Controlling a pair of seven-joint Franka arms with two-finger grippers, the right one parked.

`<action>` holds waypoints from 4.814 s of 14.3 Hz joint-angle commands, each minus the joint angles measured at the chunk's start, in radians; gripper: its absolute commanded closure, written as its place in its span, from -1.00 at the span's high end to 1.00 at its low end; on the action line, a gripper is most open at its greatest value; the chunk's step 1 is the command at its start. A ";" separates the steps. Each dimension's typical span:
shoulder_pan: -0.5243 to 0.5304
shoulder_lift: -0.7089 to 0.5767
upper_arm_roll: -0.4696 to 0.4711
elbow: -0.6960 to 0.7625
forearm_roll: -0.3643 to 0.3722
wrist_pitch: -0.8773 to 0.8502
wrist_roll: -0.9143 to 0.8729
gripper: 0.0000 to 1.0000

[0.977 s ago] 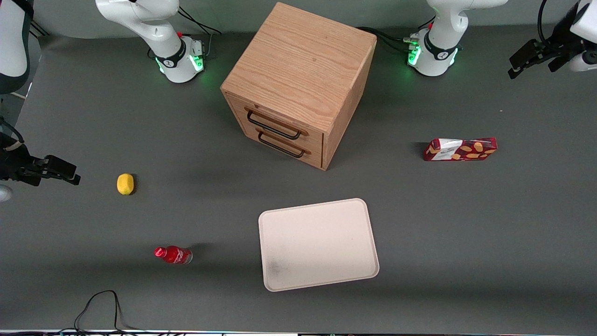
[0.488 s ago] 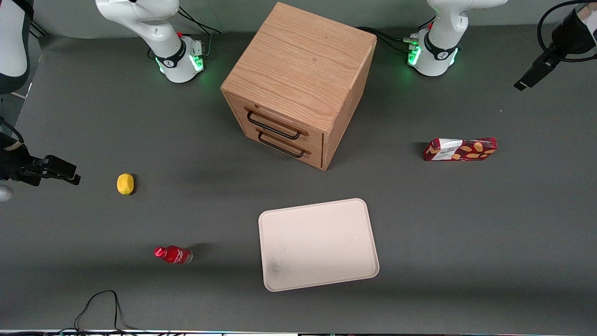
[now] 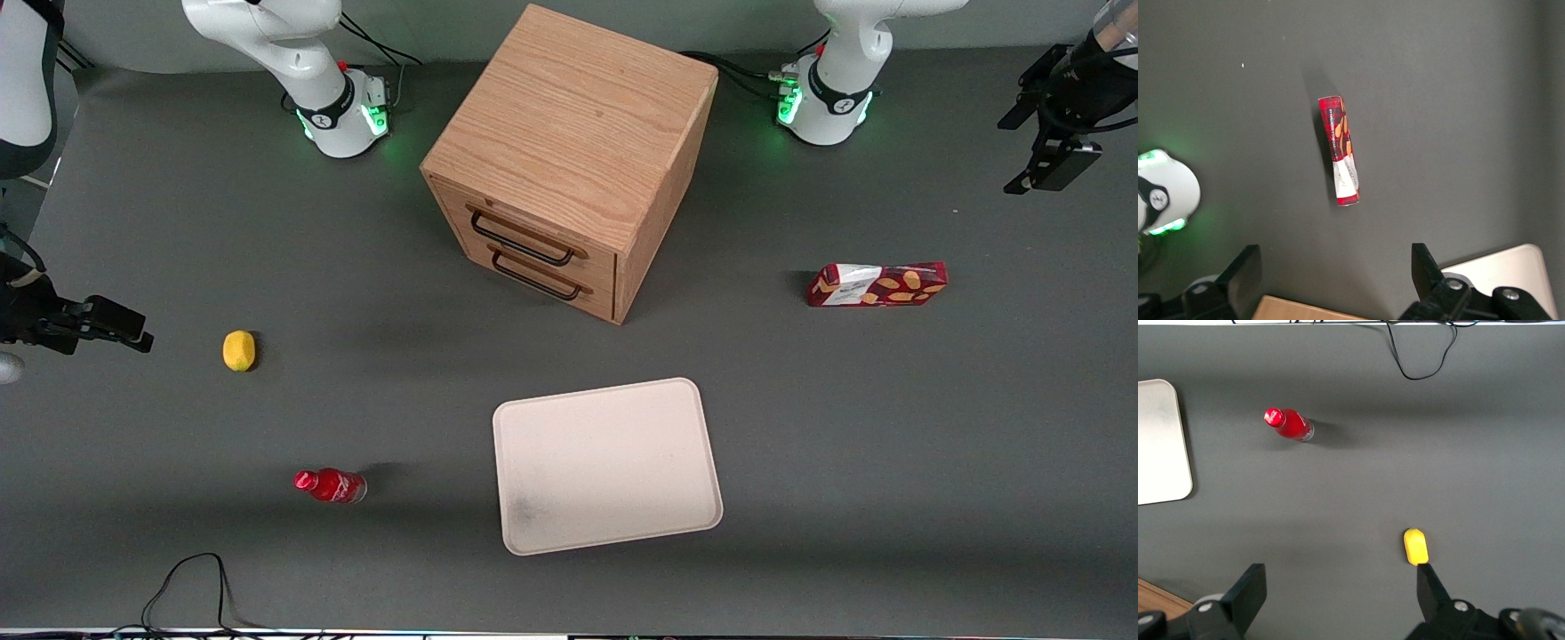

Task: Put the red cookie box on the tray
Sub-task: 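Move the open left gripper over the red cookie box, then lower the left gripper and close it on the red cookie box's end, then lift the red cookie box upright with the left gripper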

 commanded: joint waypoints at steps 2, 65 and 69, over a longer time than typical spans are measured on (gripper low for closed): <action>0.002 -0.009 0.000 -0.107 0.002 0.109 -0.063 1.00; 0.052 0.270 -0.003 -0.361 0.010 0.569 -0.089 -1.00; 0.052 0.241 -0.003 -0.157 0.007 0.317 -0.086 -1.00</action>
